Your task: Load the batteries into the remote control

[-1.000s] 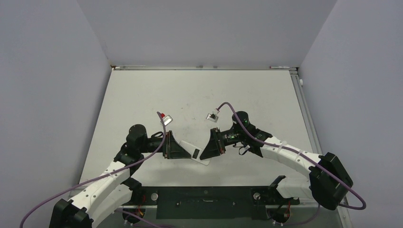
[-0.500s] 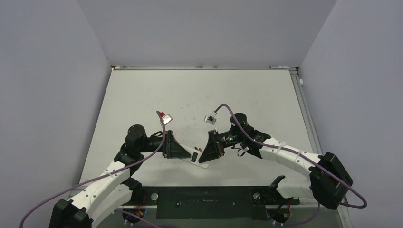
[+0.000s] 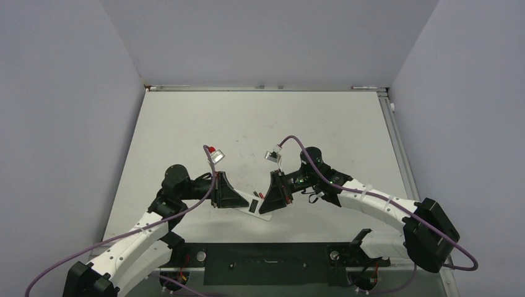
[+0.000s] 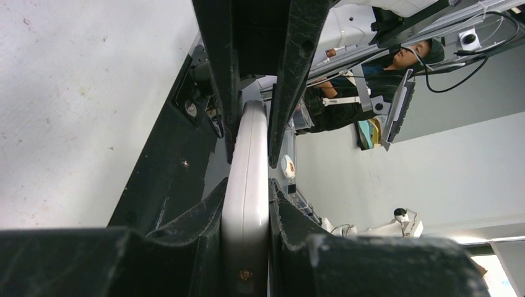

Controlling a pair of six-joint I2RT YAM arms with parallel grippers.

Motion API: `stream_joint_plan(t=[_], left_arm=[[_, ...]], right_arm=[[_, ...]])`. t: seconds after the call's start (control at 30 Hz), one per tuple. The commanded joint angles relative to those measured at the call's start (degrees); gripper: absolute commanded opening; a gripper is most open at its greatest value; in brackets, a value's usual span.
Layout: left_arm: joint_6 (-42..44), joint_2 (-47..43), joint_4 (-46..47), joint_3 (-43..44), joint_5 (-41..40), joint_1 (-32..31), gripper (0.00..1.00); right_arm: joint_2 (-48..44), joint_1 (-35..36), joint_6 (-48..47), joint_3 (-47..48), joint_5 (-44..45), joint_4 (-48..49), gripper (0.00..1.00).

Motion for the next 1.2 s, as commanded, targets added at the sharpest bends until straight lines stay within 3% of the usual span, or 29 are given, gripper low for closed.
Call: stream_joint_plan(t=[0.0, 0.2, 0.27, 0.4, 0.8, 1.17], left_arm=[[-0.1, -1.4, 1.3, 0.7, -1.2, -0.3, 0.00], [0.1, -3.8, -0.1, 0.0, -6.2, -0.1, 0.00], [-0.2, -4.9, -0.2, -0.1, -7.7, -0.1, 0.00], [-0.3, -6.2, -0.4, 0.0, -10.0, 0.1, 0.00], [-0.6, -6.1, -1.8, 0.8, -13.7, 0.5, 0.00], [-0.7, -6.5, -4.1, 1.5, -14.8, 0.7, 0.00]], right_arm=[[-0.5, -0.2, -3.1, 1.4, 3.1, -0.9, 0.33], [-4.3, -0.4, -6.9, 2.1, 10.2, -8.3, 0.54], [-6.1, -0.6, -7.2, 1.7, 14.8, -10.9, 0.58], [-11.7, -1.4, -2.1, -2.3, 20.0, -6.9, 0.62], [-22.4, -0.4, 9.9, -11.5, 32.6, 5.0, 0.60], [-20.1, 3.3, 11.5, -11.8, 37.3, 9.1, 0.54]])
